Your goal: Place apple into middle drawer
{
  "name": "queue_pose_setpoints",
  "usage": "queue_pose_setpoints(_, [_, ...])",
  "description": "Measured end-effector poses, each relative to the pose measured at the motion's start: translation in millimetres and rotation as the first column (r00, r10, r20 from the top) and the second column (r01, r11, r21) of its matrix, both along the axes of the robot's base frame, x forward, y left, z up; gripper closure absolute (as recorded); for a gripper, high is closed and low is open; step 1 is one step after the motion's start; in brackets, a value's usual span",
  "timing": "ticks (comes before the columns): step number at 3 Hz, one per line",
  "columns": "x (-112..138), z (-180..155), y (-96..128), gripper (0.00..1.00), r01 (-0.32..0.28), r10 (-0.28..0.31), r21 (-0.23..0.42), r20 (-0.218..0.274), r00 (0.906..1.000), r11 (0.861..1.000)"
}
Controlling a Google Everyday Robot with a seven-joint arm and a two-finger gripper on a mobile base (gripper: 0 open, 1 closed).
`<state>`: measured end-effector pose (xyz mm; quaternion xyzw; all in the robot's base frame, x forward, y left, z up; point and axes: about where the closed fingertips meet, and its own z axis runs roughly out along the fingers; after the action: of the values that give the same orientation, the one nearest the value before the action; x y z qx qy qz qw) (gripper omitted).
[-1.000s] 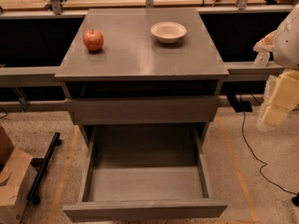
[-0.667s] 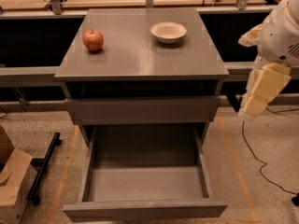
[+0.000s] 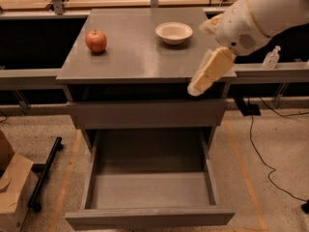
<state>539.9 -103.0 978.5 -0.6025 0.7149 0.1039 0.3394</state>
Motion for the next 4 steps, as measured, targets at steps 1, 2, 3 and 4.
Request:
queue_pose_setpoints(1, [38.6, -4.1, 54.3, 0.00, -0.014, 0.013, 0.093, 0.004, 0.9999, 0.996])
queue_pose_setpoints(2, [44.4, -5.5, 76.2, 0.00, -0.026, 0.027, 0.103, -0.006, 0.9996, 0.994])
queue_pose_setpoints(3, [51.6, -12.2, 80.4, 0.00, -0.022, 0.021, 0.157, 0.005, 0.9998, 0.987])
queue_pose_setpoints(4, [91.3, -14.1, 104.0, 0.00, -0.049, 0.035, 0.203, 0.073, 0.9967, 0.978])
